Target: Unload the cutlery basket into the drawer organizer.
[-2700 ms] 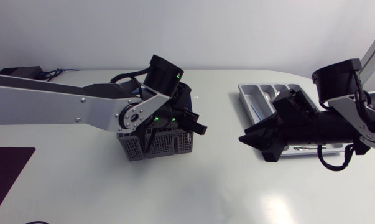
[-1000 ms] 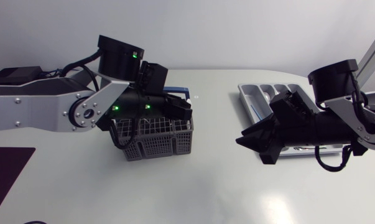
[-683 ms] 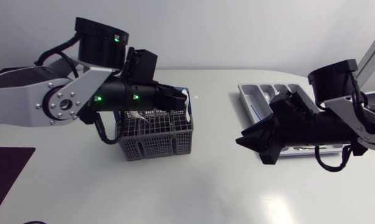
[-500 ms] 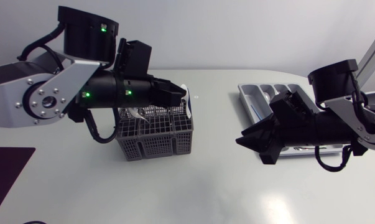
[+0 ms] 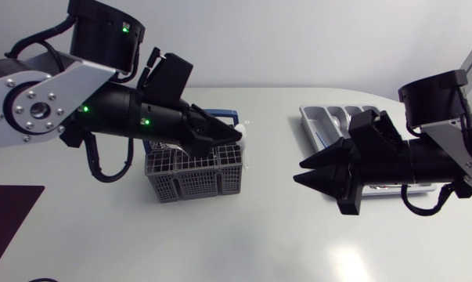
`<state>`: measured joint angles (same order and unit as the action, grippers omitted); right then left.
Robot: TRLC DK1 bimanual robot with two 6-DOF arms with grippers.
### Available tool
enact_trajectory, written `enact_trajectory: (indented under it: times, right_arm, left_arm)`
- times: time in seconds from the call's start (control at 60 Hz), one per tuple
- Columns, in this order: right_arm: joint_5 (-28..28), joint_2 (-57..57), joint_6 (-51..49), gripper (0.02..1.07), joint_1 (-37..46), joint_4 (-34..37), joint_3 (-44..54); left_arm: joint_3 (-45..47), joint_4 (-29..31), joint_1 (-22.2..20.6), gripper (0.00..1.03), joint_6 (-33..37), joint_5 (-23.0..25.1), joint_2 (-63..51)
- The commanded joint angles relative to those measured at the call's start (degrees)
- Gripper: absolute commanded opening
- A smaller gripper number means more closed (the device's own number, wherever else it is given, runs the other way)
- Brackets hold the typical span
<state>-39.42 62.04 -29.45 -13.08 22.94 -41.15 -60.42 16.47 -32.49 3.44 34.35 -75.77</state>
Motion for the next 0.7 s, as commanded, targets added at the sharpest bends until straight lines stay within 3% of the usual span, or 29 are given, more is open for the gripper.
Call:
enact_trajectory:
  times: [0.0,0.383,0.683]
  right_arm:
    - [-1.5,-0.3,-2.4,0.58,-0.8,0.8,-0.1]
    - [-7.2,-1.7,-4.3,0.58,-4.9,0.8,-0.1]
    - [-7.2,-3.8,-4.1,0.58,-12.3,0.6,0.3]
  left_arm:
    - [-2.5,1.9,0.3,0.04,4.6,2.7,0.2]
    - [-5.9,13.8,-2.5,0.04,15.5,10.9,-2.4]
    - [-8.8,22.1,-5.1,0.04,22.0,13.1,-5.1]
